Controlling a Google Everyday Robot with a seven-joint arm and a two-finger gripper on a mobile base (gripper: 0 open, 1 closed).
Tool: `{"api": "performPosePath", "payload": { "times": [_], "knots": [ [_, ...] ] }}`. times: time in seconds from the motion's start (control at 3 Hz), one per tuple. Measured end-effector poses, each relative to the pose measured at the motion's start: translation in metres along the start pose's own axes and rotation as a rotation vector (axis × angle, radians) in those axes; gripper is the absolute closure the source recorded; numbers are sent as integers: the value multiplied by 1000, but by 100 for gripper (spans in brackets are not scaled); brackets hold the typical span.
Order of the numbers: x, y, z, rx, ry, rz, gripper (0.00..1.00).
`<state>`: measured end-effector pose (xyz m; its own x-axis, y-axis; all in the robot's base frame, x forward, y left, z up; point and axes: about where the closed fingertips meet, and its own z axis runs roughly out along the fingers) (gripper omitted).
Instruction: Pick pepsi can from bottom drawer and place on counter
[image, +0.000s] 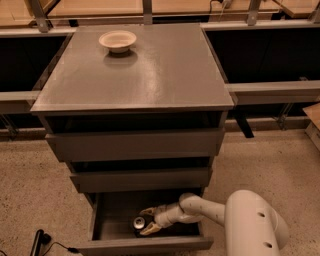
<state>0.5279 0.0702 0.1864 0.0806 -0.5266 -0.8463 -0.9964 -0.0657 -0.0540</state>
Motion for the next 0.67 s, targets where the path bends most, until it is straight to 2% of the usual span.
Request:
{"api": "performPosePath", "payload": {
  "times": [0.33, 0.67],
  "knots": [
    [-1, -1, 5, -14, -11, -1, 29],
    [-5, -2, 8, -16, -32, -3, 42]
  ]
}}
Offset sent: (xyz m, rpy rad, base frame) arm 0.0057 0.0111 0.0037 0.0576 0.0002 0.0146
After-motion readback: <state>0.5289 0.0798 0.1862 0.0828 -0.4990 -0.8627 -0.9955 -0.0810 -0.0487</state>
